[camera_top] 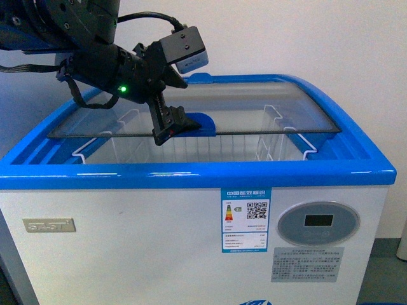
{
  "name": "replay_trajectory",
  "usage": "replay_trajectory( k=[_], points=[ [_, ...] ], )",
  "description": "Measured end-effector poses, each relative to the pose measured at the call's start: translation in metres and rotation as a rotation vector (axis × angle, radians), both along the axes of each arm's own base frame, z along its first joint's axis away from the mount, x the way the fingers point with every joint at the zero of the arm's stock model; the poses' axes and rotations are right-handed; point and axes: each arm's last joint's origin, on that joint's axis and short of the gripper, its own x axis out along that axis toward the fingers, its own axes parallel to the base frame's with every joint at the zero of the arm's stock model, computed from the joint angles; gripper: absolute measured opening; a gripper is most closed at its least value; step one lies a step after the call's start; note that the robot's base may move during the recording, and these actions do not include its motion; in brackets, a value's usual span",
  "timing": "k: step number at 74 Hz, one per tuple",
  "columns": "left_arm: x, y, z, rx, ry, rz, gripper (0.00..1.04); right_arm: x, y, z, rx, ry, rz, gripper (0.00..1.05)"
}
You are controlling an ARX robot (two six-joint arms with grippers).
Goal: Put drink in fridge
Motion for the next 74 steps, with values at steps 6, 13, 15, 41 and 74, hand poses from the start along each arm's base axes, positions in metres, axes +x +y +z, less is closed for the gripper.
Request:
replay_trajectory(
  k=[6, 13, 15, 41, 74],
  points=[
    [0.011, -0.002, 0.003, 0.006, -0.01, 0.007, 0.97, 0.0, 0.0, 0.0, 0.0, 0.0, 0.0, 0.42],
    [0.021, -0.005, 0.006, 0.007, -0.03, 0.014, 0.97, 0.0, 0.0, 0.0, 0.0, 0.0, 0.0, 0.42],
    [0.025, -0.006, 0.007, 0.01, -0.037, 0.018, 0.97, 0.0, 0.0, 0.0, 0.0, 0.0, 0.0, 0.42],
    [0.047, -0.014, 0.007, 0.019, -0.146, 0.053, 0.97, 0.0, 0.0, 0.0, 0.0, 0.0, 0.0, 0.42],
    [0.064, -0.017, 0.001, 0.039, -0.393, 0.206, 0.97, 0.0, 0.0, 0.0, 0.0, 0.0, 0.0, 0.42]
  ],
)
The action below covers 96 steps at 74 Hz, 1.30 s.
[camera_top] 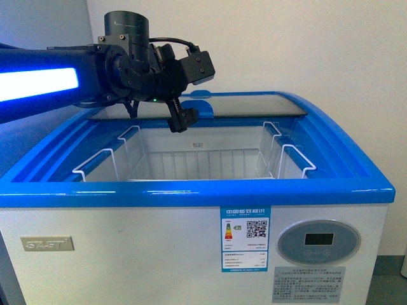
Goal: Put drink in fridge
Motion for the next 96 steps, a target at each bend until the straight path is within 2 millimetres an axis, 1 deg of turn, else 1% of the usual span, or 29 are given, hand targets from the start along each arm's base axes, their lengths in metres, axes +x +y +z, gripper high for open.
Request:
replay_trajectory(
  k=[5, 12, 19, 23, 26, 28, 32, 37, 43, 50, 54, 59, 65, 70, 71, 77, 78, 81, 82, 83, 86, 87, 93, 94, 96],
  points=[
    [0.0, 0.0, 0.002, -0.006, -0.018, 0.009, 0.97, 0.0, 0.0, 0.0, 0.0, 0.0, 0.0, 0.42],
    [-0.001, 0.002, 0.005, -0.046, 0.001, 0.013, 0.97, 0.0, 0.0, 0.0, 0.0, 0.0, 0.0, 0.42],
    [-0.005, 0.006, 0.007, -0.14, 0.096, 0.009, 0.97, 0.0, 0.0, 0.0, 0.0, 0.0, 0.0, 0.42],
    [-0.011, 0.012, 0.013, -0.22, 0.182, 0.012, 0.97, 0.0, 0.0, 0.0, 0.0, 0.0, 0.0, 0.42],
    [-0.016, 0.016, 0.019, -0.259, 0.219, 0.012, 0.97, 0.0, 0.0, 0.0, 0.0, 0.0, 0.0, 0.42],
    [-0.025, 0.023, 0.031, -0.337, 0.267, 0.022, 0.97, 0.0, 0.0, 0.0, 0.0, 0.0, 0.0, 0.42],
    [-0.037, 0.033, 0.048, -0.414, 0.308, 0.025, 0.97, 0.0, 0.0, 0.0, 0.0, 0.0, 0.0, 0.42],
    [-0.049, 0.045, 0.067, -0.499, 0.338, 0.031, 0.97, 0.0, 0.0, 0.0, 0.0, 0.0, 0.0, 0.42],
    [-0.062, 0.059, 0.084, -0.601, 0.365, 0.037, 0.97, 0.0, 0.0, 0.0, 0.0, 0.0, 0.0, 0.42],
    [-0.08, 0.079, 0.096, -0.73, 0.408, 0.032, 0.97, 0.0, 0.0, 0.0, 0.0, 0.0, 0.0, 0.42],
    [-0.088, 0.087, 0.099, -0.79, 0.426, 0.036, 0.97, 0.0, 0.0, 0.0, 0.0, 0.0, 0.0, 0.42],
    [-0.103, 0.098, 0.102, -0.854, 0.441, 0.037, 0.97, 0.0, 0.0, 0.0, 0.0, 0.0, 0.0, 0.42],
    [-0.129, 0.111, 0.108, -0.938, 0.448, 0.047, 0.97, 0.0, 0.0, 0.0, 0.0, 0.0, 0.0, 0.42],
    [-0.148, 0.118, 0.113, -0.979, 0.448, 0.032, 0.97, 0.0, 0.0, 0.0, 0.0, 0.0, 0.0, 0.42],
    [-0.158, 0.121, 0.115, -0.996, 0.441, 0.029, 0.97, 0.0, 0.0, 0.0, 0.0, 0.0, 0.0, 0.42],
    [-0.182, 0.128, 0.12, -1.031, 0.428, 0.025, 0.97, 0.0, 0.0, 0.0, 0.0, 0.0, 0.0, 0.42],
    [-0.191, 0.13, 0.122, -1.048, 0.43, 0.019, 0.97, 0.0, 0.0, 0.0, 0.0, 0.0, 0.0, 0.42],
    [-0.205, 0.133, 0.123, -1.063, 0.43, 0.008, 0.97, 0.0, 0.0, 0.0, 0.0, 0.0, 0.0, 0.42],
    [-0.213, 0.135, 0.124, -1.07, 0.426, 0.006, 0.97, 0.0, 0.0, 0.0, 0.0, 0.0, 0.0, 0.42],
    [-0.218, 0.136, 0.124, -1.074, 0.426, 0.005, 0.97, 0.0, 0.0, 0.0, 0.0, 0.0, 0.0, 0.42],
    [-0.23, 0.139, 0.125, -1.092, 0.425, 0.009, 0.97, 0.0, 0.0, 0.0, 0.0, 0.0, 0.0, 0.42],
    [-0.24, 0.142, 0.124, -1.103, 0.424, 0.011, 0.97, 0.0, 0.0, 0.0, 0.0, 0.0, 0.0, 0.42],
    [-0.261, 0.147, 0.123, -1.129, 0.428, 0.002, 0.97, 0.0, 0.0, 0.0, 0.0, 0.0, 0.0, 0.42],
    [-0.269, 0.15, 0.121, -1.14, 0.425, 0.006, 0.97, 0.0, 0.0, 0.0, 0.0, 0.0, 0.0, 0.42],
    [-0.277, 0.152, 0.119, -1.154, 0.424, 0.007, 0.97, 0.0, 0.0, 0.0, 0.0, 0.0, 0.0, 0.42]
  ],
)
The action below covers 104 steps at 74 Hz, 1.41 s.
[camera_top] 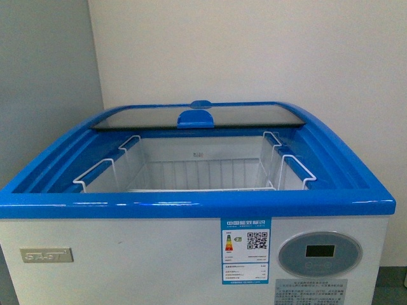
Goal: Put drink in fridge
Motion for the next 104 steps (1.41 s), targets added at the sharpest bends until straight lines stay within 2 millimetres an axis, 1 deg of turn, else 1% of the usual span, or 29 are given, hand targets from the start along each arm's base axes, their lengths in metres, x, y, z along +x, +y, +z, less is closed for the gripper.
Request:
replay_trajectory(
  k=[3, 7, 8, 14, 16, 24, 25, 31, 33, 38, 39, 42, 56, 64, 72, 91, 97, 98, 104],
  points=[
    [-0.013, 0.004, -0.004, -0.025, 0.002, 0.007, 0.97, 0.0, 0.0, 0.0, 0.0, 0.0, 0.0, 0.42],
    [-0.022, 0.008, -0.007, -0.04, -0.005, 0.019, 0.97, 0.0, 0.0, 0.0, 0.0, 0.0, 0.0, 0.42],
    [-0.029, 0.01, -0.009, -0.049, -0.01, 0.028, 0.97, 0.0, 0.0, 0.0, 0.0, 0.0, 0.0, 0.42],
    [-0.043, 0.015, -0.015, -0.069, -0.026, 0.054, 0.97, 0.0, 0.0, 0.0, 0.0, 0.0, 0.0, 0.42],
    [-0.051, 0.016, -0.019, -0.078, -0.034, 0.065, 0.97, 0.0, 0.0, 0.0, 0.0, 0.0, 0.0, 0.42],
    [-0.071, 0.02, -0.035, -0.097, -0.028, 0.1, 0.97, 0.0, 0.0, 0.0, 0.0, 0.0, 0.0, 0.42],
    [-0.075, 0.02, -0.041, -0.099, -0.021, 0.109, 0.97, 0.0, 0.0, 0.0, 0.0, 0.0, 0.0, 0.42],
    [-0.087, 0.019, -0.058, -0.107, 0.004, 0.124, 0.97, 0.0, 0.0, 0.0, 0.0, 0.0, 0.0, 0.42],
    [-0.093, 0.018, -0.068, -0.111, 0.022, 0.134, 0.97, 0.0, 0.0, 0.0, 0.0, 0.0, 0.0, 0.42],
    [-0.101, 0.016, -0.083, -0.109, 0.043, 0.149, 0.97, 0.0, 0.0, 0.0, 0.0, 0.0, 0.0, 0.42],
    [-0.104, 0.014, -0.089, -0.106, 0.05, 0.152, 0.97, 0.0, 0.0, 0.0, 0.0, 0.0, 0.0, 0.42],
    [-0.11, 0.012, -0.099, -0.108, 0.066, 0.157, 0.97, 0.0, 0.0, 0.0, 0.0, 0.0, 0.0, 0.42],
    [-0.133, 0.005, -0.138, -0.119, 0.144, 0.156, 0.97, 0.0, 0.0, 0.0, 0.0, 0.0, 0.0, 0.42],
    [-0.14, 0.003, -0.15, -0.119, 0.17, 0.169, 0.97, 0.0, 0.0, 0.0, 0.0, 0.0, 0.0, 0.42],
    [-0.143, 0.003, -0.156, -0.121, 0.188, 0.188, 0.97, 0.0, 0.0, 0.0, 0.0, 0.0, 0.0, 0.42],
    [-0.143, 0.003, -0.156, -0.121, 0.187, 0.191, 0.97, 0.0, 0.0, -0.001, 0.001, 0.008, 0.007, 0.42],
    [-0.143, 0.003, -0.156, -0.122, 0.186, 0.191, 0.97, 0.001, -0.001, 0.004, 0.024, 0.174, 0.105, 0.42],
    [-0.143, 0.003, -0.156, -0.122, 0.186, 0.191, 0.97, 0.002, -0.002, 0.006, 0.036, 0.225, 0.129, 0.42],
    [-0.143, 0.003, -0.156, -0.122, 0.186, 0.189, 0.97, 0.006, -0.003, 0.007, 0.071, 0.346, 0.193, 0.42]
  ],
)
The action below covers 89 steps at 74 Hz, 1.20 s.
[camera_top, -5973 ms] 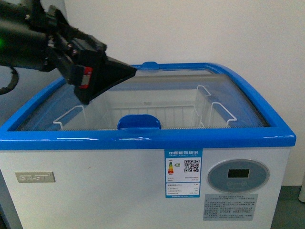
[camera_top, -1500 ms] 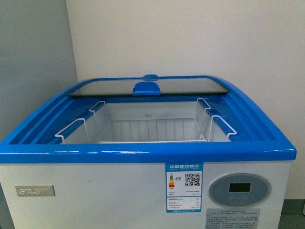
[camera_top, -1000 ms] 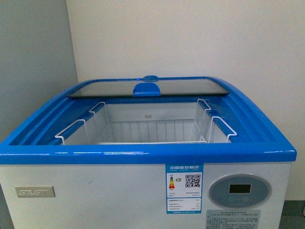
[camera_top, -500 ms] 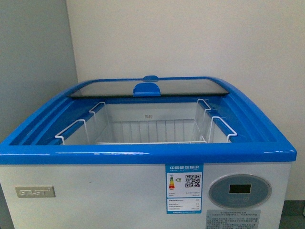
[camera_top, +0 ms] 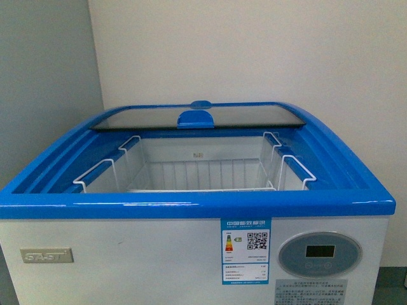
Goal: Put drink in fridge
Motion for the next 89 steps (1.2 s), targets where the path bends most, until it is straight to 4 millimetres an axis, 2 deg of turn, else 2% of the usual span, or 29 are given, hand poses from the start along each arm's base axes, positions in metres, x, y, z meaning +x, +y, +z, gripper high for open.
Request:
replay_trajectory(
  k=[4, 19, 23, 34, 51, 58, 66, 89],
  points=[
    [0.0, 0.0, 0.0, 0.0, 0.0, 0.0, 0.97, 0.008, -0.002, 0.003, 0.017, 0.038, 0.028, 0.42],
    [0.0, 0.0, 0.0, 0.0, 0.0, 0.0, 0.97, 0.054, -0.012, 0.052, -0.002, 0.025, 0.085, 0.42],
    [0.0, 0.0, 0.0, 0.0, 0.0, 0.0, 0.97, 0.077, -0.013, 0.066, -0.036, 0.04, 0.132, 0.42],
    [0.0, 0.0, 0.0, 0.0, 0.0, 0.0, 0.97, 0.123, -0.013, 0.085, -0.104, 0.082, 0.26, 0.42],
    [0.0, 0.0, 0.0, 0.0, 0.0, 0.0, 0.97, 0.196, -0.016, 0.116, -0.203, 0.072, 0.344, 0.42],
    [0.0, 0.0, 0.0, 0.0, 0.0, 0.0, 0.97, 0.221, -0.013, 0.119, -0.257, 0.061, 0.373, 0.42],
    [0.0, 0.0, 0.0, 0.0, 0.0, 0.0, 0.97, 0.246, 0.001, 0.114, -0.337, 0.053, 0.431, 0.42],
    [0.0, 0.0, 0.0, 0.0, 0.0, 0.0, 0.97, 0.292, 0.079, 0.088, -0.617, -0.06, 0.605, 0.42]
  ],
)
